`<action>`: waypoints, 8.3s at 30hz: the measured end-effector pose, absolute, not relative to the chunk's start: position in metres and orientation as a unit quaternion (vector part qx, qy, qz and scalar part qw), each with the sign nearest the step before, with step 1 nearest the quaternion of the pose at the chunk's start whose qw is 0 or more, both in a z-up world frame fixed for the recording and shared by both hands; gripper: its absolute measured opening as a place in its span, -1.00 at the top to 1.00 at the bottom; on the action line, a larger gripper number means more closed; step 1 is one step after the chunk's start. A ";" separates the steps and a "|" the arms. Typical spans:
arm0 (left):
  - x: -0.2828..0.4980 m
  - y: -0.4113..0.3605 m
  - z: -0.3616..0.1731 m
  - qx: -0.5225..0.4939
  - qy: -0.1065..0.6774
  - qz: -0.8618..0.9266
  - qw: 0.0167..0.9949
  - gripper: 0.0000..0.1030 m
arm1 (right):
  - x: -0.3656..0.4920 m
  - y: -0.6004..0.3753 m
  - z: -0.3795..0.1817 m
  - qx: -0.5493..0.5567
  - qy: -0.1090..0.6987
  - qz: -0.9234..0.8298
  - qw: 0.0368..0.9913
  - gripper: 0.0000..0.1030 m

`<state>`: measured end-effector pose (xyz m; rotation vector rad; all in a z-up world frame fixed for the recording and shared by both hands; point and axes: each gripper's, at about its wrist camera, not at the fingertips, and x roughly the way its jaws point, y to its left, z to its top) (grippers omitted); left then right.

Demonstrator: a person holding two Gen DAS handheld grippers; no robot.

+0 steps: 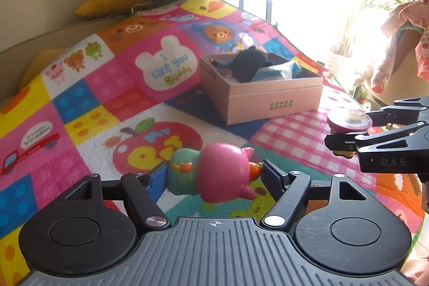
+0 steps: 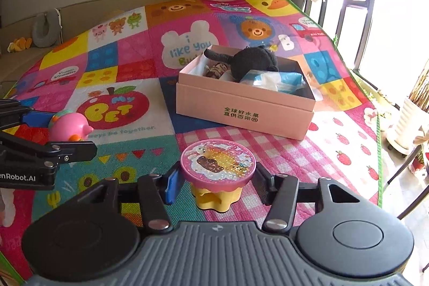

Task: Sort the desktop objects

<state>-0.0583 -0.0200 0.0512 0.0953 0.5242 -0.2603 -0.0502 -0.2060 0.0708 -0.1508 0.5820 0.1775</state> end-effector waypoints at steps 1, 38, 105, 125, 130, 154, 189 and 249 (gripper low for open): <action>-0.062 -0.022 0.057 0.050 0.249 -0.129 0.958 -0.52 | -0.056 -0.208 0.078 -0.075 0.278 0.090 0.954 -0.05; 0.069 -0.112 0.122 0.087 0.160 -0.199 0.963 -0.52 | -0.062 -0.275 0.098 0.005 0.235 0.064 0.970 -0.05; 0.065 -0.013 0.002 0.013 0.336 0.014 0.942 -1.00 | 0.076 -0.193 0.023 -0.020 0.371 0.034 0.928 -1.00; 0.067 -0.010 0.001 0.004 0.337 0.011 0.941 -1.00 | 0.072 -0.196 0.018 -0.005 0.338 0.026 0.941 -1.00; 0.067 -0.011 0.001 0.004 0.337 0.011 0.941 -1.00 | 0.072 -0.196 0.018 -0.005 0.338 0.026 0.941 -1.00; 0.068 -0.011 0.001 0.003 0.337 0.011 0.941 -1.00 | 0.072 -0.196 0.018 -0.006 0.338 0.026 0.941 -1.00; 0.067 -0.011 0.001 0.003 0.337 0.010 0.941 -1.00 | 0.073 -0.196 0.018 -0.005 0.338 0.026 0.941 -1.00; 0.060 -0.010 0.000 0.076 0.329 -0.187 0.922 -1.00 | 0.072 -0.194 0.018 -0.006 0.338 0.025 0.941 -1.00</action>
